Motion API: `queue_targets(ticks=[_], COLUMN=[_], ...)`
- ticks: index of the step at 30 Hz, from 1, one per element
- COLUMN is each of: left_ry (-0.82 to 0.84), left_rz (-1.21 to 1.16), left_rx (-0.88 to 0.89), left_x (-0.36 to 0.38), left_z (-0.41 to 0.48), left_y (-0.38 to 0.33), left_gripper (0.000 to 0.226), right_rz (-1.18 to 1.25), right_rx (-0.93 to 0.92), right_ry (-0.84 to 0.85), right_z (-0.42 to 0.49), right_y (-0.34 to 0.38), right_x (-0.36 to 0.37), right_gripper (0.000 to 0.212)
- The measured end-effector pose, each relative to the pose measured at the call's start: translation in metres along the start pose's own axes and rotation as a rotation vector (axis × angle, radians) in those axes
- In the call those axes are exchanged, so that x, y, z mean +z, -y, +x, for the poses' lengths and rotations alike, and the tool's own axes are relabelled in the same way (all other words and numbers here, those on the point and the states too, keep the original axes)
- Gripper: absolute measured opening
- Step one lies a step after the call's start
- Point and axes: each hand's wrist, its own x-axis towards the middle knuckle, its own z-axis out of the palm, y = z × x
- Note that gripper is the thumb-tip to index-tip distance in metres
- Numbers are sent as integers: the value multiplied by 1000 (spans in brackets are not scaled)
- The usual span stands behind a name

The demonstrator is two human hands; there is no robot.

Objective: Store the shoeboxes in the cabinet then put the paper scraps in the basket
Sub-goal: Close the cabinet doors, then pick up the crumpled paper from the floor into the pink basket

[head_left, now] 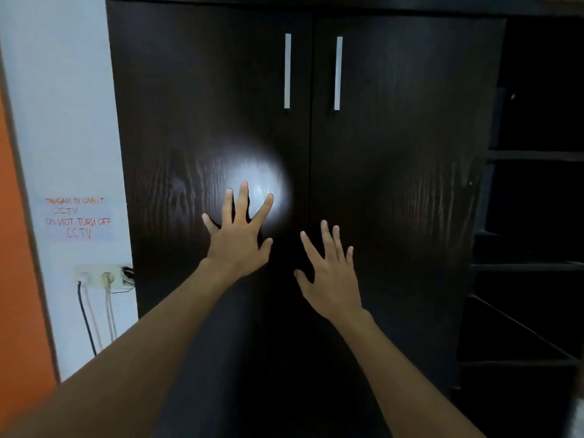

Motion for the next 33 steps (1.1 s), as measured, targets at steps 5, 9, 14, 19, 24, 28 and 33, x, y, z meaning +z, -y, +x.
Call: queue_targets(ticks=[5, 9, 14, 19, 24, 28, 33], left_ry=[74, 97, 86, 522, 794, 956, 1095], left_rz=[-114, -241, -565, -793, -948, -957, -844], left_rx=[-11, -14, 66, 158, 299, 347, 425], left_x=[-6, 0, 29, 90, 143, 173, 188], left_z=[-7, -30, -71, -114, -174, -232, -294], left_y=[-14, -49, -127, -215, -305, -383, -468], left_gripper=[86, 81, 54, 46, 40, 41, 37], right_rz=[128, 88, 9, -126, -238, -259, -207], right_rx=[183, 434, 598, 804, 1014, 1125, 1218], right_ry=[-25, -19, 81, 135, 221, 298, 280], right_z=[-33, -79, -141, -227, -335, -420, -507], right_y=[-14, -39, -78, -118, -163, -197, -236], right_x=[-36, -66, -87, -99, -115, -121, -123], right_gripper=[58, 51, 52, 51, 50, 51, 51])
